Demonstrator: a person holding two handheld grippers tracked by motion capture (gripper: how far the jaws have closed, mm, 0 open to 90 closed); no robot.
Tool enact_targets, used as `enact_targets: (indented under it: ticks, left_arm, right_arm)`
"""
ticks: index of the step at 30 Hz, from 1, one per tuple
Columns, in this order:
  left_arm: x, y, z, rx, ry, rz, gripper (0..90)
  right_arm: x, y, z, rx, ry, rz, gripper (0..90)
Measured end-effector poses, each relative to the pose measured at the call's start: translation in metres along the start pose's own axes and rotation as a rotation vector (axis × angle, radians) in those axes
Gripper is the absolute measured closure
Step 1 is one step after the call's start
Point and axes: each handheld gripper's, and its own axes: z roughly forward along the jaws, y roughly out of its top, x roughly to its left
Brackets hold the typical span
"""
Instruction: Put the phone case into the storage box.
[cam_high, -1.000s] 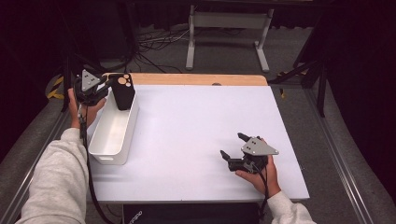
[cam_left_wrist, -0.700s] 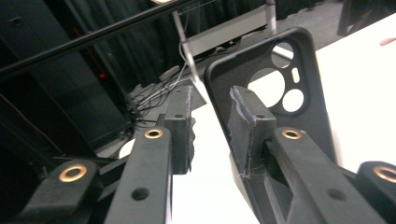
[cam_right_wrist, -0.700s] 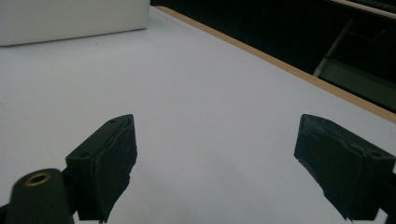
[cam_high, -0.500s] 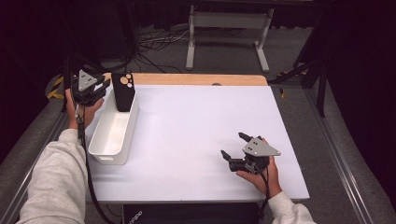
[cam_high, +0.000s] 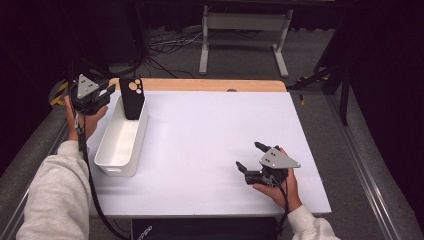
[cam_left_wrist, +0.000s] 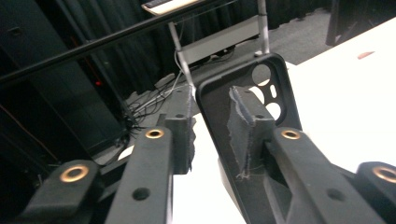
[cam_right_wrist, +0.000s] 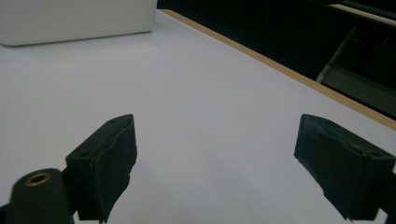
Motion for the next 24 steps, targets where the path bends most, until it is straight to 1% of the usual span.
enact_targets:
  ticks: [2, 3, 4, 6, 7, 8, 11, 13, 16, 19, 21, 24]
  left_arm:
    - [-0.001, 0.0, -0.002, 0.0, -0.008, -0.008, 69.3]
    - [-0.002, 0.0, -0.004, -0.005, -0.005, -0.009, 68.6]
    - [-0.003, 0.0, -0.005, -0.005, -0.011, -0.015, 67.2]
    - [-0.004, -0.001, -0.007, -0.002, -0.014, -0.017, 65.6]
    - [-0.005, -0.001, -0.008, -0.006, -0.009, -0.016, 64.8]
    - [-0.006, -0.001, -0.009, -0.003, -0.014, -0.016, 64.1]
    - [-0.006, -0.001, -0.011, -0.003, -0.002, -0.017, 62.5]
    - [-0.006, -0.002, -0.014, -0.007, -0.009, -0.033, 61.0]
    - [-0.005, -0.002, -0.018, -0.005, -0.007, -0.034, 58.2]
    - [-0.005, -0.001, -0.021, -0.011, -0.004, -0.044, 58.0]
    - [-0.007, -0.001, -0.023, -0.019, -0.01, -0.047, 57.6]
    - [-0.008, 0.0, -0.023, -0.016, -0.018, -0.047, 54.9]
  right_arm:
    - [0.0, 0.0, -0.001, -0.001, -0.002, -0.004, 13.5]
    - [0.0, 0.001, -0.001, -0.003, -0.004, -0.005, 13.5]
    - [0.0, 0.001, -0.002, -0.005, -0.005, -0.006, 13.4]
    - [-0.001, 0.001, -0.003, -0.008, -0.003, -0.003, 13.5]
    - [-0.001, 0.0, -0.004, -0.008, -0.002, -0.002, 13.5]
    - [-0.002, 0.0, -0.004, -0.009, -0.003, -0.002, 13.5]
    - [-0.002, 0.0, -0.003, -0.011, 0.002, -0.003, 13.5]
    - [-0.001, 0.0, -0.002, -0.011, 0.01, -0.005, 13.4]
    - [0.0, -0.001, 0.001, -0.005, 0.023, -0.009, 13.4]
    - [0.0, -0.001, 0.002, -0.004, 0.029, -0.01, 13.5]
    - [0.002, 0.0, 0.003, -0.004, 0.035, -0.012, 13.5]
    - [0.003, 0.0, 0.004, -0.004, 0.038, -0.013, 13.5]
